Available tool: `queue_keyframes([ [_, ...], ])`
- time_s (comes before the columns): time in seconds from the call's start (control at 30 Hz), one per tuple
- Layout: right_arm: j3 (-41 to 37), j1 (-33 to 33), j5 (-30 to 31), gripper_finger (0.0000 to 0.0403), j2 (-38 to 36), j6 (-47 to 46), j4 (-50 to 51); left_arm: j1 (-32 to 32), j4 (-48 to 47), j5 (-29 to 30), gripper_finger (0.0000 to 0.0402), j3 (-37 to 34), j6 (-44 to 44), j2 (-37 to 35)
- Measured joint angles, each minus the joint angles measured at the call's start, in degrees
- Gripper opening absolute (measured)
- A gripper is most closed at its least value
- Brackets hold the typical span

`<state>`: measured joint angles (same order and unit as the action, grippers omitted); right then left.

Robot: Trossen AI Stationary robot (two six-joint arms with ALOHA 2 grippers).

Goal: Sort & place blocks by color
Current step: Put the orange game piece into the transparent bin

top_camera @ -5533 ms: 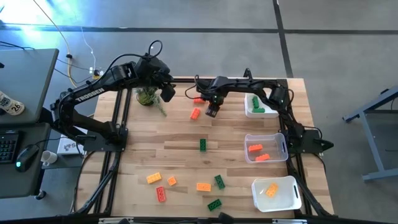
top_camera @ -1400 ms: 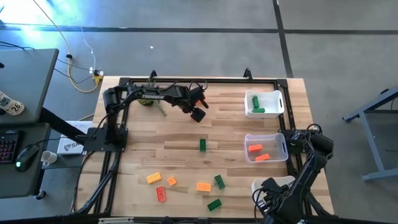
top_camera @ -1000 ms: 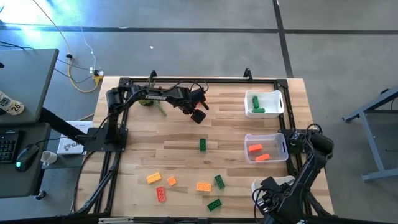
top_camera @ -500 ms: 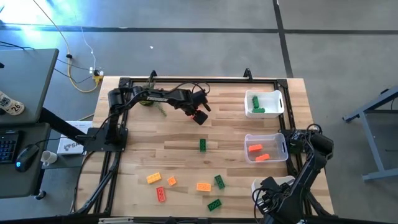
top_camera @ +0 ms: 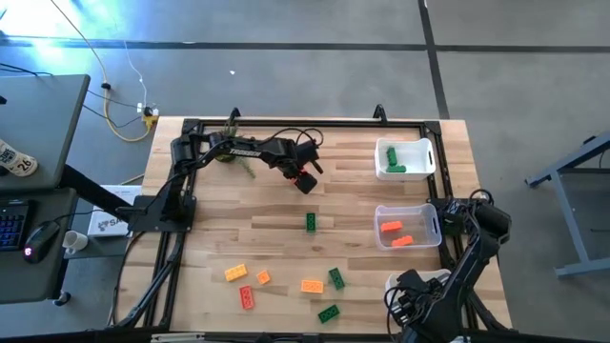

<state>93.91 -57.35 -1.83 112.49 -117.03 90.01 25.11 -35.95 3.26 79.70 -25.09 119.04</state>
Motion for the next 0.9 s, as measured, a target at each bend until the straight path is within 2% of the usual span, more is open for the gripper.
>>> queue_keyframes([
  [0.2, 0.00, 1.62, 2.87, 0.0227, 0.00, 0.03, 0.01, -0.10, -0.54, -0.92, 0.0161, -0.07, 6.35, -0.14],
  [0.33, 0.00, 3.05, 3.50, 0.0227, 0.00, 0.07, 0.01, 0.28, -1.27, -5.63, 0.0111, -0.04, 9.56, -0.22],
  [0.63, 0.00, 7.08, 3.64, 0.0227, 0.00, 3.47, 0.01, 0.43, -1.74, -19.25, 0.0111, -0.15, 13.43, -0.07],
  [0.9, 0.00, 11.12, 9.84, 0.0227, 0.00, 3.50, -1.23, 0.15, -3.18, -31.01, 0.0111, -0.46, 16.57, -0.89],
])
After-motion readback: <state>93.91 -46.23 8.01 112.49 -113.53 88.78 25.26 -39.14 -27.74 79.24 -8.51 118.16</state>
